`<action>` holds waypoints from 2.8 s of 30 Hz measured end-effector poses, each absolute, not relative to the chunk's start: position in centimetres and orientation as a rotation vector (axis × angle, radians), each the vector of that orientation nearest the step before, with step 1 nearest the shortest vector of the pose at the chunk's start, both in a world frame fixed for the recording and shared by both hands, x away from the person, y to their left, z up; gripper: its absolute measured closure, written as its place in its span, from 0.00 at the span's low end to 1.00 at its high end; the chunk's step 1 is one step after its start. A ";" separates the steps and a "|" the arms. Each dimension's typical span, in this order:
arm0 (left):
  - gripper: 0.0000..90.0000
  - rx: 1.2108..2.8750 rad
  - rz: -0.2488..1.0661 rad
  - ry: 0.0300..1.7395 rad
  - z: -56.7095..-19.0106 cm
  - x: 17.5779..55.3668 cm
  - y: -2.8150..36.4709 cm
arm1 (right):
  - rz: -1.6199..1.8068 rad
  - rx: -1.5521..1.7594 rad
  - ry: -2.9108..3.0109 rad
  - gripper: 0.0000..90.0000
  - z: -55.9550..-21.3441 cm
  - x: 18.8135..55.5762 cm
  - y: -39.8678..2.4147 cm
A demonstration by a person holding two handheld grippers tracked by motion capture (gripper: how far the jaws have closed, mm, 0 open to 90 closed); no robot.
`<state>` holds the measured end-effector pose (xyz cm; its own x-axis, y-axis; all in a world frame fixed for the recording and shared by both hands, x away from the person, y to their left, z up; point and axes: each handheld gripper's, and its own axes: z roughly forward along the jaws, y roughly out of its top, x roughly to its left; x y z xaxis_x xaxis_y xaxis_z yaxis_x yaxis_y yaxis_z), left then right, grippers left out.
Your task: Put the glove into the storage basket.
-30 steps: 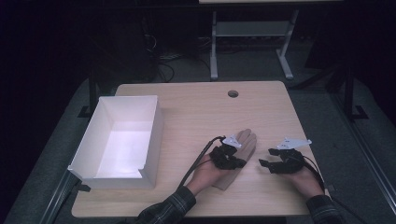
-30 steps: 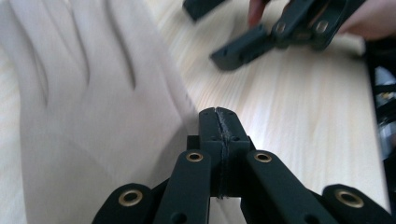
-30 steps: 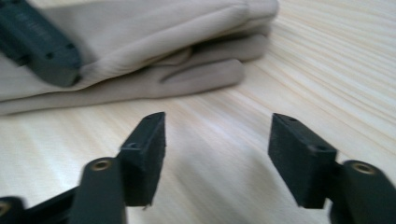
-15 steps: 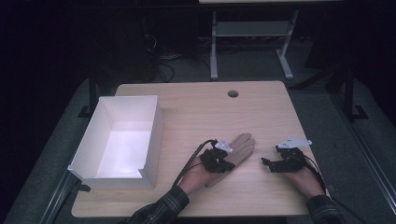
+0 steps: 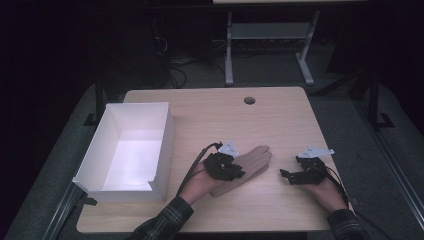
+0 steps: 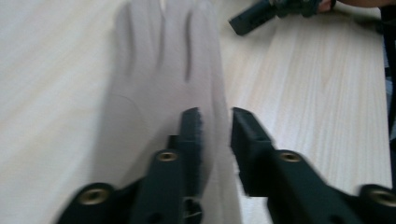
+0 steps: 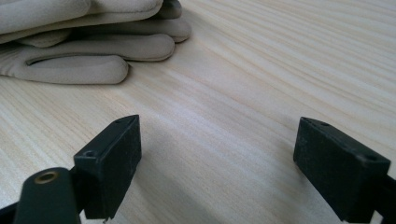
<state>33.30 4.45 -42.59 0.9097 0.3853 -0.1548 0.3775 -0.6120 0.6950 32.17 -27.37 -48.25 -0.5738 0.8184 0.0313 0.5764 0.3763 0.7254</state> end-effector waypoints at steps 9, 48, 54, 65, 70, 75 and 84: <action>0.24 2.376 0.089 0.504 -42.5 35.6 3.7 | 1.017 1.230 2.305 0.16 -48.2 32.2 -27.3; 0.74 2.474 -0.129 0.479 -44.7 36.0 2.1 | 1.016 1.225 2.304 0.17 -48.3 32.2 -27.2; 0.74 2.427 -0.140 0.555 -43.3 36.2 2.8 | 1.017 1.226 2.307 0.16 -48.3 32.1 -27.2; 0.74 2.400 -0.072 0.651 -38.4 36.5 4.8 | 1.016 1.230 2.307 0.16 -48.2 32.1 -27.1; 0.74 2.403 -0.047 0.665 -36.4 36.6 5.9 | 1.014 1.228 2.308 0.16 -48.2 32.1 -27.1; 0.74 2.405 -0.035 0.684 -34.6 36.8 7.0 | 1.014 1.228 2.308 0.16 -48.2 32.1 -27.1; 0.74 2.393 -0.006 0.712 -31.3 37.2 9.7 | 1.015 1.230 2.308 0.16 -48.2 32.1 -27.1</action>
<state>37.24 9.66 -31.27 0.8535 0.4905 -0.1760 0.4936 -0.6525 0.5750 32.07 -27.10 -48.23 -0.5703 0.8206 0.0367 0.5815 0.3717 0.7236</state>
